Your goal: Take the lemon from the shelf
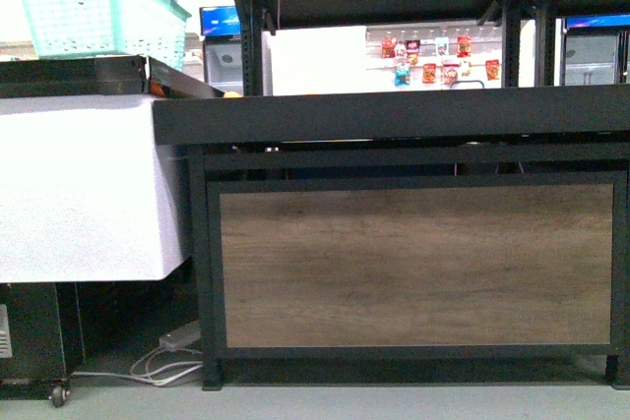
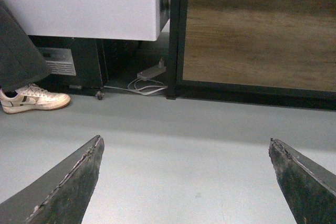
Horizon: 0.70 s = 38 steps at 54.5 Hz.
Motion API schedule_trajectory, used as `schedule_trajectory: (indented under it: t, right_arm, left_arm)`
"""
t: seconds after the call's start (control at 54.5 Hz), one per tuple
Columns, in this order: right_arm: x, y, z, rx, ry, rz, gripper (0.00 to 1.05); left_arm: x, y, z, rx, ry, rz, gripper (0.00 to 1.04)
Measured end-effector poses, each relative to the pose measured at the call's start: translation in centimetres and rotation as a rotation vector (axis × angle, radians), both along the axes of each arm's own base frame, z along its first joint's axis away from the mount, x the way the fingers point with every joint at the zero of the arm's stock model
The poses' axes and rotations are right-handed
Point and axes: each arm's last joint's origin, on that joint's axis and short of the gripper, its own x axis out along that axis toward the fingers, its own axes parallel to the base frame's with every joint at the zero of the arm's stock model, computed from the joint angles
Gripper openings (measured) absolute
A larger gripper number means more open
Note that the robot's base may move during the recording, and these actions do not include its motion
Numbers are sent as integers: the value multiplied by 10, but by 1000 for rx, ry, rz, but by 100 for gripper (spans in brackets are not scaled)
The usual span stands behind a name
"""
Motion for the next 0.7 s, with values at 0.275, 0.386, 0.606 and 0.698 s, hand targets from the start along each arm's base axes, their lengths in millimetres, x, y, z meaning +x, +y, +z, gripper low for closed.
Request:
schedule_trajectory:
  t: [0.275, 0.386, 0.606, 0.698]
  right_arm:
    - [0, 0, 0, 0, 0, 0, 97]
    - [0, 0, 0, 0, 0, 0, 97]
    - [0, 0, 0, 0, 0, 0, 97]
    - [0, 0, 0, 0, 0, 0, 97]
  left_arm:
    - [0, 0, 0, 0, 0, 0, 97]
    - [0, 0, 0, 0, 0, 0, 97]
    - [0, 0, 0, 0, 0, 0, 97]
    - [0, 0, 0, 0, 0, 0, 97]
